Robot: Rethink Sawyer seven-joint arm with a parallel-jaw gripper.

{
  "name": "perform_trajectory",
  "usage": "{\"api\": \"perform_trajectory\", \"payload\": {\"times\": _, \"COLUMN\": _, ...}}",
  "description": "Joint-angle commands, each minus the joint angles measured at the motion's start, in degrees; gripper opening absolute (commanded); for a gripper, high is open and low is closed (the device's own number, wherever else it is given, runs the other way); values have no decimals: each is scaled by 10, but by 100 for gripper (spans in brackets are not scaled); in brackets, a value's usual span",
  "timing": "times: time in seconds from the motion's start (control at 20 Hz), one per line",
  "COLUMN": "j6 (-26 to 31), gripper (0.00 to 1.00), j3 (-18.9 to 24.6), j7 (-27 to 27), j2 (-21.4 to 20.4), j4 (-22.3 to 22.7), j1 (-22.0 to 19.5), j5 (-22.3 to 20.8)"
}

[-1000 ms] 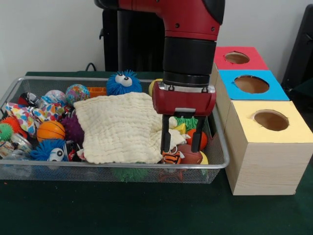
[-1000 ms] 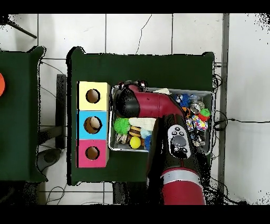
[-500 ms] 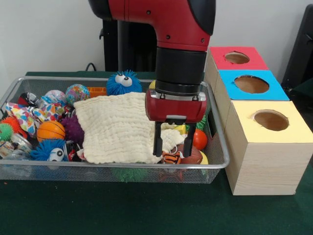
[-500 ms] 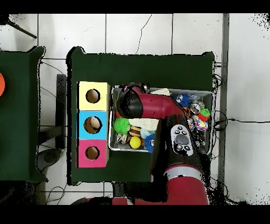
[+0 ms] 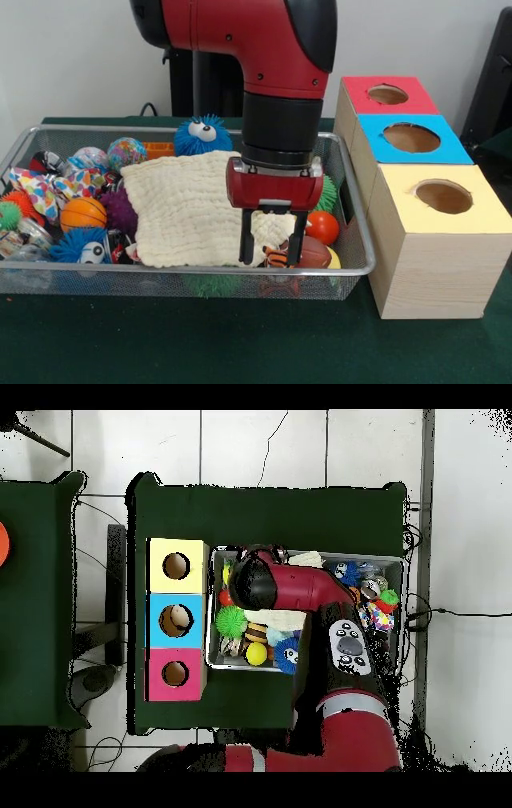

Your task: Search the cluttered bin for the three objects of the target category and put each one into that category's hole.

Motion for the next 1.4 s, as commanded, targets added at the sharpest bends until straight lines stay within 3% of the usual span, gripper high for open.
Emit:
{"api": "perform_trajectory", "payload": {"times": 0.05, "j6": -34, "gripper": 100, "j3": 12, "j7": 71, "j2": 33, "j4": 27, "j1": -3, "j5": -27}}
{"api": "perform_trajectory", "payload": {"times": 0.25, "j6": -44, "gripper": 100, "j3": 5, "j7": 87, "j2": 37, "j4": 40, "j1": 9, "j5": -21}}
{"api": "perform_trajectory", "payload": {"times": 1.0, "j6": 3, "gripper": 100, "j3": 8, "j7": 83, "j2": 19, "j4": 65, "j1": 17, "j5": -7}}
{"api": "perform_trajectory", "payload": {"times": 1.4, "j6": -22, "gripper": 100, "j3": 14, "j7": 82, "j2": 56, "j4": 49, "j1": 17, "j5": -12}}
